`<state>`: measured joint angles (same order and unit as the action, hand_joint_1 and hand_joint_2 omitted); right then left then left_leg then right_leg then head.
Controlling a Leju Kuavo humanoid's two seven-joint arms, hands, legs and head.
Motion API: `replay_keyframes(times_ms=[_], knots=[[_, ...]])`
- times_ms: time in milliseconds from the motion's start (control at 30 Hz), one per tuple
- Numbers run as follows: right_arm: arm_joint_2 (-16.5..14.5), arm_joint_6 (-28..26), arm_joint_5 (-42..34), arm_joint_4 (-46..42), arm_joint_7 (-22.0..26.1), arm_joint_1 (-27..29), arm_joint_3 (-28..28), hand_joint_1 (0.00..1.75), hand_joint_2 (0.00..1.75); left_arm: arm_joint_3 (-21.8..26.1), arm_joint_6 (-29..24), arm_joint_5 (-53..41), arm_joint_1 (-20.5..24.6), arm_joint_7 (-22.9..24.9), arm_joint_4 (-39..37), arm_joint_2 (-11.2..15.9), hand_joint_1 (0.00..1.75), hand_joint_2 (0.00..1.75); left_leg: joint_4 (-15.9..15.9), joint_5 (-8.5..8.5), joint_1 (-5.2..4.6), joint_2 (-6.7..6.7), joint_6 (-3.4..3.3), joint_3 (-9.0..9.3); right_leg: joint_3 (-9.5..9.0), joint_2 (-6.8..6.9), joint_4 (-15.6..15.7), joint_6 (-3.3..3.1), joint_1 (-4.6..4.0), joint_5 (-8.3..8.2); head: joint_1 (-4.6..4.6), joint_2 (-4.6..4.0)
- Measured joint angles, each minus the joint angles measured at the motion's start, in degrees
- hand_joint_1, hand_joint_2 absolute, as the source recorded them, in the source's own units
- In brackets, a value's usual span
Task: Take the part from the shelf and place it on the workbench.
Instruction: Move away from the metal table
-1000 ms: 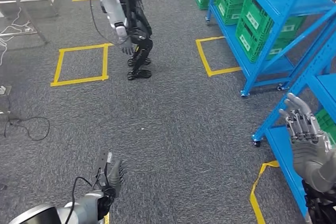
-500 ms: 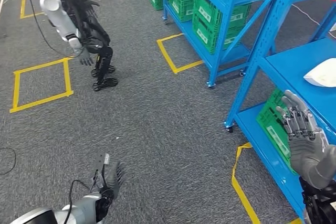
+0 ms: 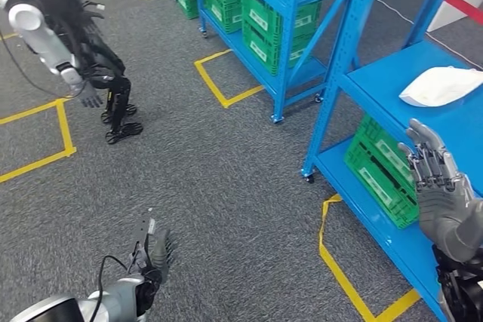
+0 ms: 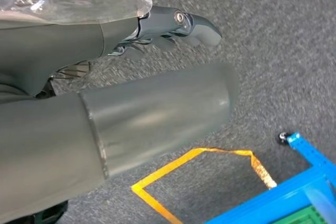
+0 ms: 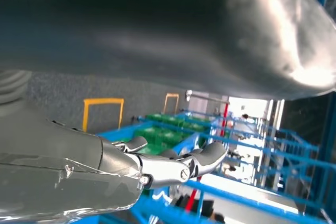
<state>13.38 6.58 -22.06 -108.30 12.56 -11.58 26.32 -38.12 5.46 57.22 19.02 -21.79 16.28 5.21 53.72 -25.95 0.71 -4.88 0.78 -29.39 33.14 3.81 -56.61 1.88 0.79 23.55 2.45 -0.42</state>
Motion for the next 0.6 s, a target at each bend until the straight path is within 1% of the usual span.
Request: replay_keyframes(times_ms=[33,100,133,167,200,233,267,300,333,367,400,433,467,500,533,567,600], knots=[[-0.03,0.08,-0.19,0.18,0.07,-0.23,0.10,0.00,0.00,0.00,-0.01,0.12,0.02,-0.01,0.00,0.10,0.00,0.00,0.02,-0.08,-0.19,-0.58,0.27,0.05,-0.32,0.21,0.70,-0.43,-0.26,0.29,0.10,0.00],[-0.08,0.34,-0.77,0.68,0.34,-0.66,0.31,0.00,0.00,0.00,-0.02,0.34,0.08,-0.05,0.00,0.20,0.00,0.00,0.00,-0.27,-0.17,-1.74,0.84,0.18,-0.20,-1.08,0.90,-1.41,-0.35,0.17,0.37,0.00],[-0.16,0.50,-1.05,0.95,0.56,-1.01,0.43,0.00,0.00,0.00,-0.02,0.43,0.13,-0.11,0.01,0.21,0.00,0.00,0.52,-0.81,-0.04,-1.30,1.12,0.09,-0.17,-1.80,1.02,-1.80,-0.32,0.04,0.46,0.00],[-0.24,0.66,-1.29,1.25,0.74,-1.52,0.56,0.00,0.00,0.00,-0.02,0.51,0.18,-0.21,0.01,0.27,0.00,0.00,2.09,-1.91,0.10,-0.17,1.35,-0.53,-0.15,-2.46,1.15,-2.20,-0.28,-0.11,0.55,0.00],[-0.37,0.79,-1.50,1.59,0.91,-2.07,0.74,0.00,0.00,0.00,-0.02,0.60,0.17,-0.30,0.01,0.37,0.00,0.00,5.00,-3.60,0.20,1.41,1.49,-1.86,-0.13,-3.10,1.26,-2.55,-0.22,-0.26,0.73,0.00],[-0.53,0.89,-1.68,1.98,1.08,-2.54,0.93,0.00,0.00,0.00,-0.03,0.70,0.07,-0.40,0.01,0.48,0.00,0.00,9.04,-5.53,0.22,3.05,1.48,-3.84,-0.01,-3.73,1.27,-2.79,-0.28,-0.34,0.90,0.00],[-0.62,0.98,-1.83,2.43,1.19,-2.84,1.15,0.00,0.00,0.00,-0.07,0.81,-0.13,-0.47,0.00,0.60,0.00,0.00,13.34,-7.22,0.19,3.96,1.42,-6.13,0.10,-4.43,1.26,-3.00,-0.36,-0.40,1.04,0.00],[-0.73,1.05,-1.95,2.88,1.31,-2.99,1.36,0.00,0.00,0.00,-0.12,0.89,-0.40,-0.50,-0.01,0.69,0.00,0.00,16.63,-8.10,0.14,4.40,1.32,-8.05,0.18,-5.19,1.26,-3.11,-0.46,-0.45,1.15,0.00],[-0.80,1.12,-2.05,3.27,1.43,-3.07,1.52,0.00,0.00,0.00,-0.17,0.95,-0.66,-0.54,-0.01,0.76,0.00,0.00,17.81,-7.76,0.09,4.60,1.15,-9.03,0.22,-5.99,1.25,-3.18,-0.56,-0.49,1.21,0.00],[-0.84,1.17,-2.15,3.61,1.55,-3.17,1.67,0.00,0.00,0.00,-0.21,0.98,-0.83,-0.55,-0.02,0.80,0.00,0.00,16.61,-6.29,0.04,4.75,0.91,-8.87,0.21,-6.79,1.24,-3.21,-0.64,-0.52,1.27,0.00],[-0.92,1.19,-2.24,3.89,1.66,-3.32,1.79,0.00,0.00,0.00,-0.21,0.97,-0.88,-0.57,-0.02,0.83,0.00,0.00,13.18,-3.97,-0.01,5.14,0.59,-7.55,0.16,-7.56,1.23,-3.20,-0.70,-0.55,1.32,0.00],[-1.01,1.20,-2.32,4.13,1.77,-3.49,1.89,0.00,0.00,0.00,-0.21,0.97,-0.84,-0.58,-0.02,0.90,0.00,0.00,8.72,-1.72,-0.05,6.19,0.18,-5.71,0.13,-8.23,1.23,-3.15,-0.70,-0.59,1.35,0.00],[-1.10,1.20,-2.36,4.35,1.85,-3.71,1.97,0.00,0.00,0.00,-0.21,0.97,-0.78,-0.60,-0.02,0.97,0.00,0.00,4.87,-0.11,-0.07,7.13,-0.10,-4.05,0.20,-8.86,1.18,-3.03,-0.77,-0.64,1.31,0.00],[-1.18,1.20,-2.37,4.58,1.91,-3.90,2.03,0.00,0.00,0.00,-0.21,0.97,-0.71,-0.61,-0.02,1.06,0.00,0.00,2.20,0.80,-0.12,7.83,-0.29,-2.91,0.34,-9.48,1.15,-2.84,-0.75,-0.74,1.28,0.00],[-1.23,1.20,-2.38,4.81,1.96,-4.04,2.09,0.00,0.00,0.00,-0.22,0.97,-0.68,-0.62,-0.02,1.15,0.00,0.00,1.03,0.97,-0.21,8.13,-0.41,-2.45,0.52,-10.02,1.15,-2.56,-0.67,-0.85,1.23,0.00],[-1.25,1.20,-2.39,5.04,1.98,-4.14,2.14,0.00,0.00,0.00,-0.23,0.97,-0.65,-0.63,-0.02,1.17,0.00,0.00,0.81,1.00,-0.34,7.62,-0.46,-2.35,0.70,-10.63,1.21,-2.21,-0.59,-1.00,1.19,0.00],[-1.27,1.20,-2.39,5.25,2.01,-4.18,2.21,0.00,0.00,0.00,-0.25,0.97,-0.60,-0.63,-0.01,1.13,0.00,0.00,0.57,1.15,-0.32,7.01,-0.67,-2.24,0.86,-10.96,1.27,-1.86,-0.52,-1.08,1.23,0.00]])
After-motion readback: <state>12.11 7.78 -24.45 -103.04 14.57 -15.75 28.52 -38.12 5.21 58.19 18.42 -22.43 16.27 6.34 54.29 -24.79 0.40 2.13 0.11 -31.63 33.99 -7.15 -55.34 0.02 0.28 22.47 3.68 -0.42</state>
